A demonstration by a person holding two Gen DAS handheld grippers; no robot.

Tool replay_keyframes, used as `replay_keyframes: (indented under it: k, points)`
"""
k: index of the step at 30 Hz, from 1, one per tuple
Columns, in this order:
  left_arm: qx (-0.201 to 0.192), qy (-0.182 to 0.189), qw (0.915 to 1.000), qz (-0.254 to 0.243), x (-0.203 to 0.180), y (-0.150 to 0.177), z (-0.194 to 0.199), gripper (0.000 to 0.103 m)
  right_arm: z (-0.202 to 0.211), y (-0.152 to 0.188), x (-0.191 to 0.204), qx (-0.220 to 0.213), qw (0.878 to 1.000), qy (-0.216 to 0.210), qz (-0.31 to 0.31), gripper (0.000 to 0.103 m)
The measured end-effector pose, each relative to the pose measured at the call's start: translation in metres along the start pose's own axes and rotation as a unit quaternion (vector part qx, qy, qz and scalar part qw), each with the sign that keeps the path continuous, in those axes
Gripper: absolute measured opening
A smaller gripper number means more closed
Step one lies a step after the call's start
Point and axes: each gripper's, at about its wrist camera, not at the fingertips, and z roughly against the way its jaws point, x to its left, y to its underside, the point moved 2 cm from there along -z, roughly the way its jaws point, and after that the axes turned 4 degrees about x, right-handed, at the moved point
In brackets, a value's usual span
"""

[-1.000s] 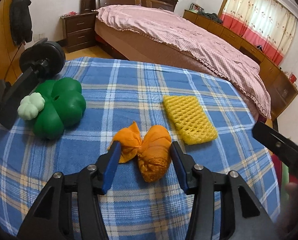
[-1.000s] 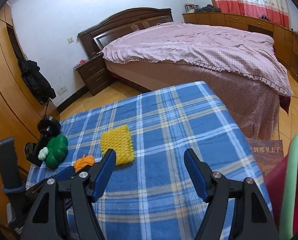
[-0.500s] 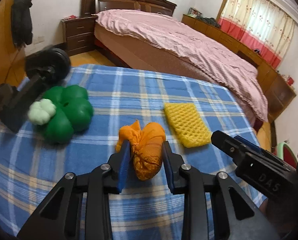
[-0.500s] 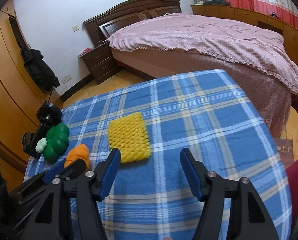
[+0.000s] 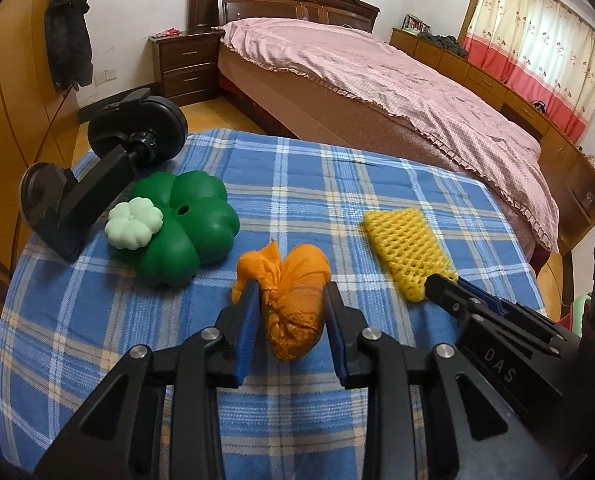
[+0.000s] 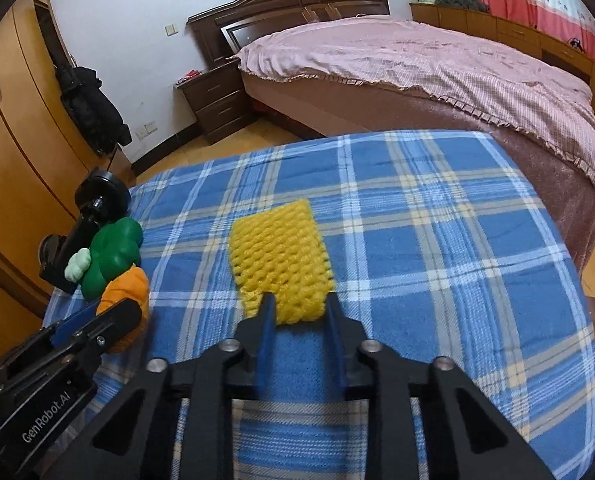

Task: Collect trash
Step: 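Grasp the orange cloth bundle with the left tool while the right tool grasps the yellow foam mesh, then carry both items over the red bin and open both tools to drop them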

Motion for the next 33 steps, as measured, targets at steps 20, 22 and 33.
replay_keyframes:
  k: [20, 22, 33]
  points:
    - [-0.029, 0.025, 0.9989, -0.027, -0.032, 0.006, 0.047, 0.032, 0.105, 0.020, -0.021, -0.100, 0.994, -0.005, -0.030, 0.009]
    - [-0.033, 0.031, 0.9985, -0.032, -0.038, 0.007, 0.053, 0.032, 0.120, 0.024, -0.026, -0.114, 0.993, -0.003, -0.035, 0.009]
    - [-0.049, 0.064, 0.9945, -0.066, -0.078, 0.018, 0.086, 0.032, 0.187, 0.052, -0.057, -0.164, 0.984, 0.026, -0.064, 0.009]
